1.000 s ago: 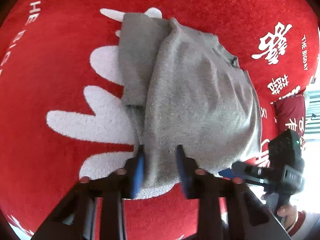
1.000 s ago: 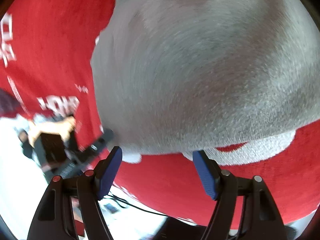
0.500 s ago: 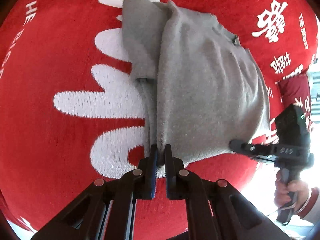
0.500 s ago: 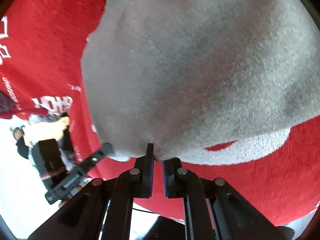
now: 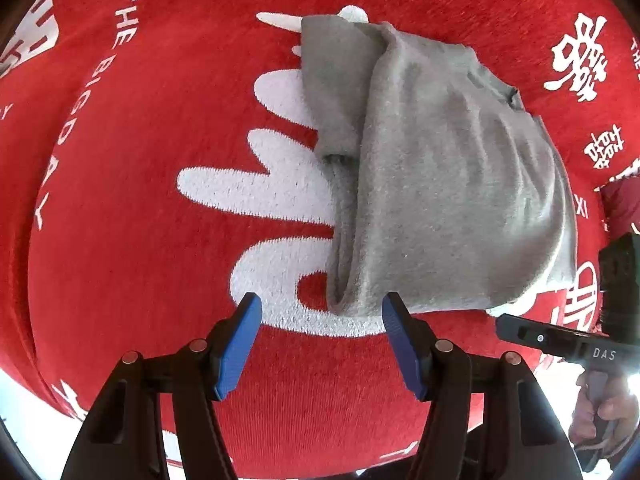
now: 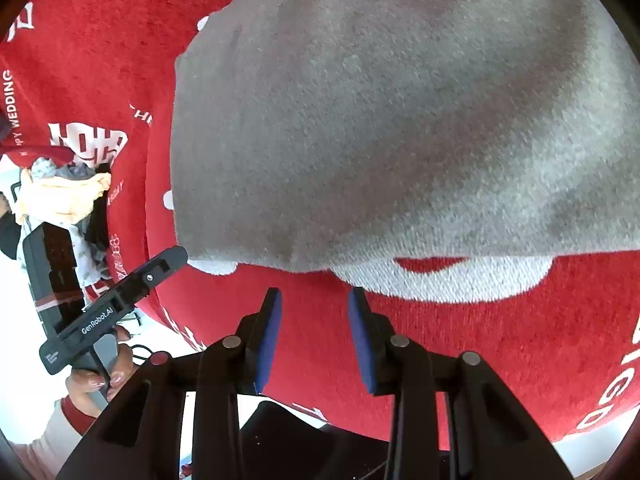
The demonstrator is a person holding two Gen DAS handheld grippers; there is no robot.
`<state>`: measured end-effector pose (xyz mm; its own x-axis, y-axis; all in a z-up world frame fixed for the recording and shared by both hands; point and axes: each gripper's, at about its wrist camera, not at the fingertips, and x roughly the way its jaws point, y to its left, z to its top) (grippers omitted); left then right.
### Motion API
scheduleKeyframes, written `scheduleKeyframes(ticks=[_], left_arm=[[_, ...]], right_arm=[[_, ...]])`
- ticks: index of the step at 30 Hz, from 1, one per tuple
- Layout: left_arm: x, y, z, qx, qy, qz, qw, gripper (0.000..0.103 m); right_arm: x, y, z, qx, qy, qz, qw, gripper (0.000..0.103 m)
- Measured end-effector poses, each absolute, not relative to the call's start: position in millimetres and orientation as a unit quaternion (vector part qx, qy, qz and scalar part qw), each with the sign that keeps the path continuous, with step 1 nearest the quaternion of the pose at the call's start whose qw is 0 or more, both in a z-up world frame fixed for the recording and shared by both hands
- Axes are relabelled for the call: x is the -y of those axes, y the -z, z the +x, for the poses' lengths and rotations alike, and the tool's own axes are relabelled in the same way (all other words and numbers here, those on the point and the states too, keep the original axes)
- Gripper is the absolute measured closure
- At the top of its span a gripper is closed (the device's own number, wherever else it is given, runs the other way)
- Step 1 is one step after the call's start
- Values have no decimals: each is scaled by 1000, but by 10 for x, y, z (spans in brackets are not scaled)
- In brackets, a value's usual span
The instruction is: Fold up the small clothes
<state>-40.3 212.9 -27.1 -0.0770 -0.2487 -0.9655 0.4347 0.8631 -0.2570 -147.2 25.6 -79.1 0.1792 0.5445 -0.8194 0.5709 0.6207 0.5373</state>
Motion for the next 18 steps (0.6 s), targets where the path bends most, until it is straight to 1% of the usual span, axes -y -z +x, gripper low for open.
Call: scheduleKeyframes(ticks=[3,5,18], left_arm=[[-2123,261,-413,-689,244,74,678,40],[-2108,261,-424,-690,236,79,680,40],[-1983,292,-507,-694,216,116,677,40]], right_arm=[[-196,793,-1551,-640,14,439,630,65],[-181,776,-1563,-641,14,435,631,62],[-126,722,-1613,-641,17,427,638,62]])
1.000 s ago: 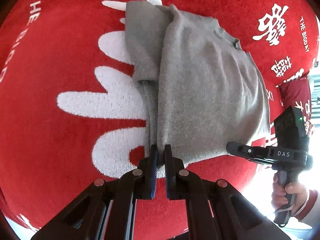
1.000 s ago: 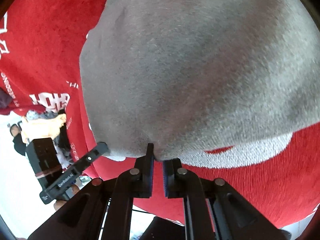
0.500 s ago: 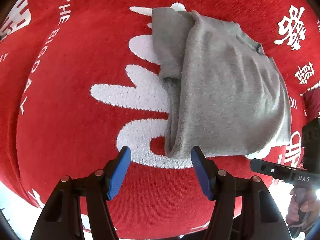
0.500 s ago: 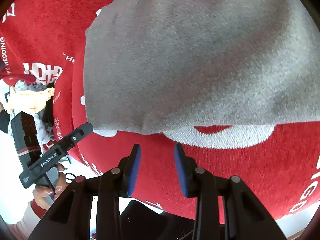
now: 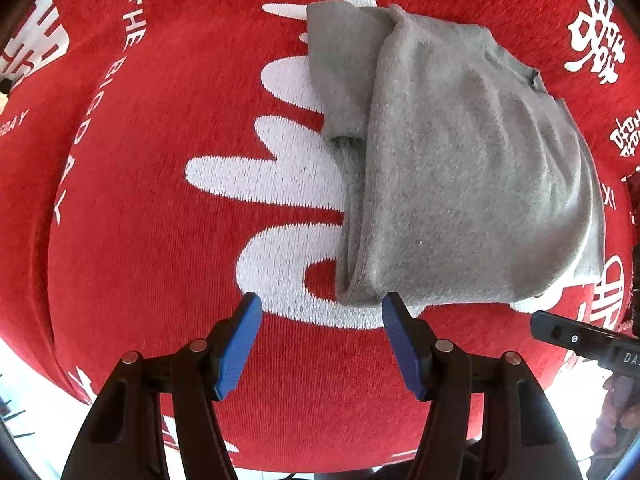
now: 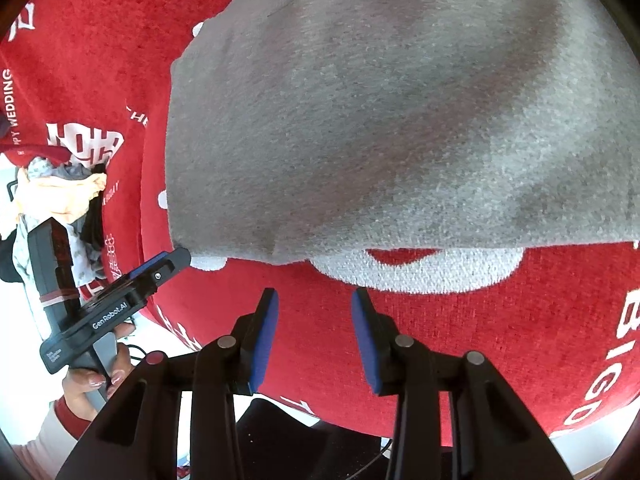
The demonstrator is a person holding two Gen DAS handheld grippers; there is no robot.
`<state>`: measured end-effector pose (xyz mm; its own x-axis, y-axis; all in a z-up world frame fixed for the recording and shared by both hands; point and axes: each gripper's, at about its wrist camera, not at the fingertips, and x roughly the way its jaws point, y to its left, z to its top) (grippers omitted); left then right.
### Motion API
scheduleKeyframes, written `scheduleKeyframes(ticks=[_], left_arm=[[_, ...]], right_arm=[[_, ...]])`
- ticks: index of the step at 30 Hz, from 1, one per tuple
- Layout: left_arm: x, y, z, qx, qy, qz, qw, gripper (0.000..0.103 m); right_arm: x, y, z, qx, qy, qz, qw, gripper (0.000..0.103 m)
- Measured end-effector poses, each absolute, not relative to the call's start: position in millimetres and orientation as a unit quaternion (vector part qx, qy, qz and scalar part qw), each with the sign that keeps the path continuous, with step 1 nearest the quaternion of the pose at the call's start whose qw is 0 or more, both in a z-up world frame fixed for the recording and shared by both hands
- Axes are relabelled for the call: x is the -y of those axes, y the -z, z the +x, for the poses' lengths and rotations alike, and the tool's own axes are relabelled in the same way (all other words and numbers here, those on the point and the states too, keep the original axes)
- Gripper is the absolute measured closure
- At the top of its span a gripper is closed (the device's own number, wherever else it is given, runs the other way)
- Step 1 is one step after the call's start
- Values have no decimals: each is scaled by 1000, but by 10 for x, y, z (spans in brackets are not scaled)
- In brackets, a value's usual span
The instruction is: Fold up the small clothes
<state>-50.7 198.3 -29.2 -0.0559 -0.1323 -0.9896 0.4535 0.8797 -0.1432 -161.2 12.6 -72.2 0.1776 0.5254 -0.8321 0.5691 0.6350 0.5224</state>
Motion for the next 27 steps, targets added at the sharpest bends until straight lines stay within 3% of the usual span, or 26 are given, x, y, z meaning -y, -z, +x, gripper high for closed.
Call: scheduleKeyframes(ticks=[16,21,27], left_arm=[[-2042,191,-621,-711,244,22,659,40],[-1905,235,-717,-719,252,6,648,40],[-1741,300,-780,-725,250,1,642,40]], right_arm=[[38,569,-1741,-644,33,383,661,61],[680,289,-1964,-615,135,325,706,61],[1400,333,-2165,-609,239,291,698,61]])
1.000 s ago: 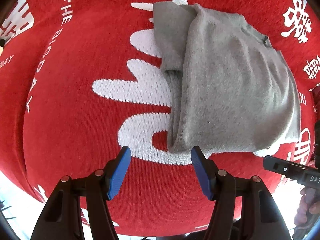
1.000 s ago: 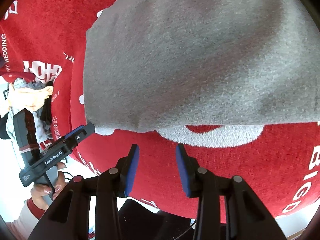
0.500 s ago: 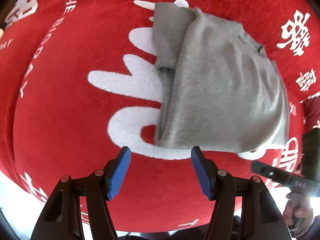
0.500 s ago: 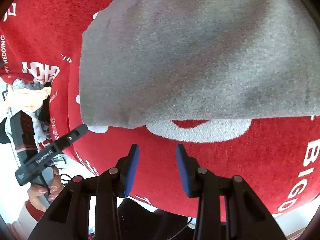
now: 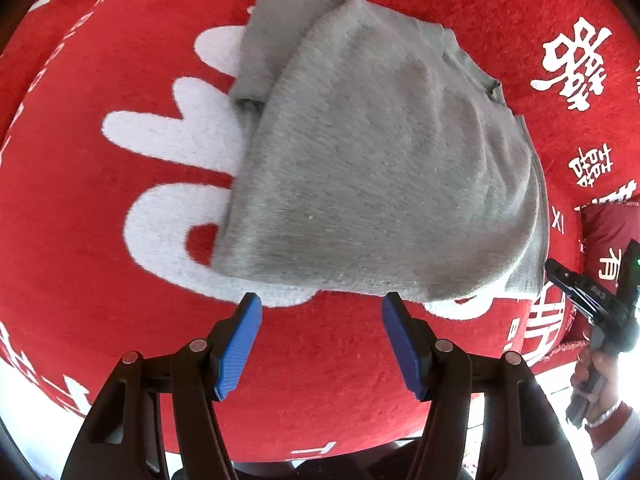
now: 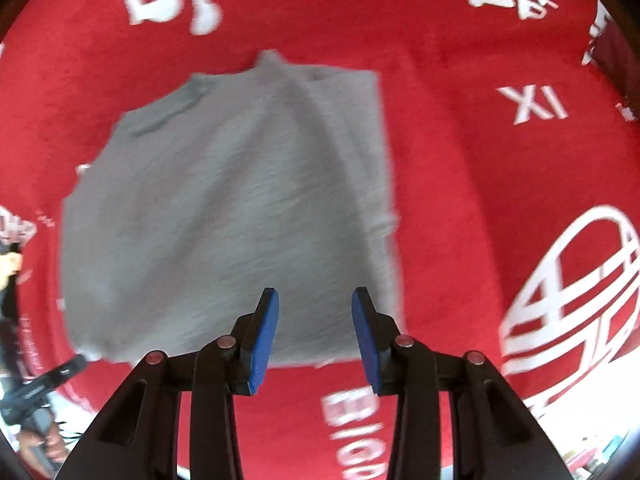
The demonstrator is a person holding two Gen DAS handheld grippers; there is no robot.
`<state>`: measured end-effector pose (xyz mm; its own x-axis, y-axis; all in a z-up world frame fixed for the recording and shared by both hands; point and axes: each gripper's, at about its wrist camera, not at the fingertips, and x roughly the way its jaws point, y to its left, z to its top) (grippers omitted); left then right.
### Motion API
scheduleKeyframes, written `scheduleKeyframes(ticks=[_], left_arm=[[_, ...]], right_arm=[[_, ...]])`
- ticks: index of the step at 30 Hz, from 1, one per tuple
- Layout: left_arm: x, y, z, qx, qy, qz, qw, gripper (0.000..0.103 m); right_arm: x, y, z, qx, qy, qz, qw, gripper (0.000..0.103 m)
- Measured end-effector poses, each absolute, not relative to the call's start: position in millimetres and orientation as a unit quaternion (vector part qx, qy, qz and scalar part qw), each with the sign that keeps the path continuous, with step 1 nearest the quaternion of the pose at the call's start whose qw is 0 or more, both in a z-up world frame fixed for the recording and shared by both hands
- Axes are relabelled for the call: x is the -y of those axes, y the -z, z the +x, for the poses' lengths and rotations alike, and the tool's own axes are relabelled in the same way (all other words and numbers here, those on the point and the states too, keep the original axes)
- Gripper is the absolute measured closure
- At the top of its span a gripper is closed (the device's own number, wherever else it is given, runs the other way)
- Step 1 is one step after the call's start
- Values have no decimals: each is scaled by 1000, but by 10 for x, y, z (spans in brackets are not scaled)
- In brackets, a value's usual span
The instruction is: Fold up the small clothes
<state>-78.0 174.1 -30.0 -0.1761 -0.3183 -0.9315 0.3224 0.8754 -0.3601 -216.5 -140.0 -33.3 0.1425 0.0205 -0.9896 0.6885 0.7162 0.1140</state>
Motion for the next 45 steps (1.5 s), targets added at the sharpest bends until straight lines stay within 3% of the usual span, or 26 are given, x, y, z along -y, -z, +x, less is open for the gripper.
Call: scheduleKeyframes(ticks=[3,5,13,18,23,29,39,45], left_arm=[[-1699,318,-794,-728,243,5,641,40],[-1697,311,-788,-730,238,-5,640,40],[-1809,375,-725,-743,226,-102,622,40],[-1781,414,-738,-745,234,-145,607,40],[-1775,467,-788,-750,235,-176,593,40],[-1912,586,-774,-747,212,-268,570,40],[-1923,694,-793,-732,208,-322,563,40],[-1729,722,-719,-715,214,-349,566,39]], right_arm=[[1511,616,-2218,-664,262,247,655,62],[1591,652,-2341,-650,267,270,658,57],[1497,443,-2445,-650,277,274,653,57],[1166,265,-2329,-600,180,367,688,55],[682,576,-2124,-581,55,498,642,55],[505,1014,-2000,-540,25,588,602,55],[400,1165,-1766,-480,7,671,566,53],[381,958,-1561,-448,-36,669,591,53]])
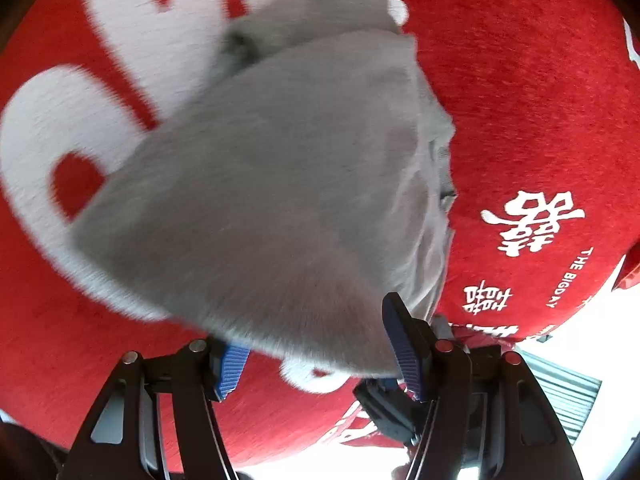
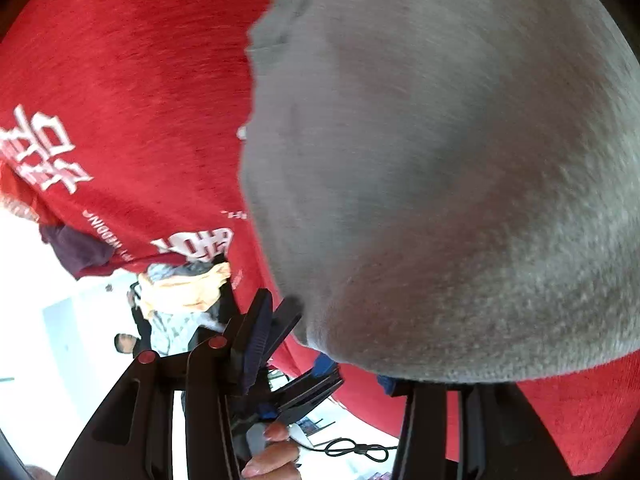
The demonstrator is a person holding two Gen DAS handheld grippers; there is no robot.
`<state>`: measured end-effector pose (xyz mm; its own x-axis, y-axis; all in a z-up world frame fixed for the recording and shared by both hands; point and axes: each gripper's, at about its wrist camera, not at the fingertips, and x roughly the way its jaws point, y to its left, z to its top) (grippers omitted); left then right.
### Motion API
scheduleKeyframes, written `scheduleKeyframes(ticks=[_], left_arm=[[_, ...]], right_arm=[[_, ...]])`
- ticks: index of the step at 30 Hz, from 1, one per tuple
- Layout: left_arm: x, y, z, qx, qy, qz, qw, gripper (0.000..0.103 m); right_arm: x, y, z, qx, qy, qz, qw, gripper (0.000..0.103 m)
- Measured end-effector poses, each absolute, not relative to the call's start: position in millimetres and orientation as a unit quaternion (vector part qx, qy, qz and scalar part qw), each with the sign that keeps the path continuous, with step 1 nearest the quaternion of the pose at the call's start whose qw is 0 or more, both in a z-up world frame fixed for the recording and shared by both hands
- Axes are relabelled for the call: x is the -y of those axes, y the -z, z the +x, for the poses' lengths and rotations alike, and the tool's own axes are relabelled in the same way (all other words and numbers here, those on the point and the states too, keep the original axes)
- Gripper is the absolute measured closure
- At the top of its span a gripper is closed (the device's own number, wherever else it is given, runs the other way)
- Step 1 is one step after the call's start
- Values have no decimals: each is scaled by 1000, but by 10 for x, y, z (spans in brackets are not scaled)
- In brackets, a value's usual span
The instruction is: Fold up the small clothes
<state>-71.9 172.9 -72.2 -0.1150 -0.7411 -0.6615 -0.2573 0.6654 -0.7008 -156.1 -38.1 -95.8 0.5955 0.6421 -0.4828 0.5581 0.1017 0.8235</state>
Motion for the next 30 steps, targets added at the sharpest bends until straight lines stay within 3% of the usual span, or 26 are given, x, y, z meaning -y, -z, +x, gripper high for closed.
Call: scheduleKeyframes(ticks=[7,12,14,17,24,30], left_arm=[[-1665,645,-399,-675,188,-330,632,40],[-1640,576,-349,-668,188,-277,665,40],[-1597,477,-369,-657,178,-219,699,54],[-1560,421,-390,-652,166,-144,725,86],[-1200,114,-644,-566,212,69,794,88],[-926,-39,-894,-470,257,218,816,88]], right_arm=[[380,776,-1445,-464,-60,635,615,53],[318,741,-1541,-519,-63,582,623,53],[293,691,-1588,-547,-63,549,629,53],[323,562,-1674,-574,-63,509,638,53],[630,196,-1640,-593,-46,438,674,52],[849,-12,-983,-606,-49,388,693,41]])
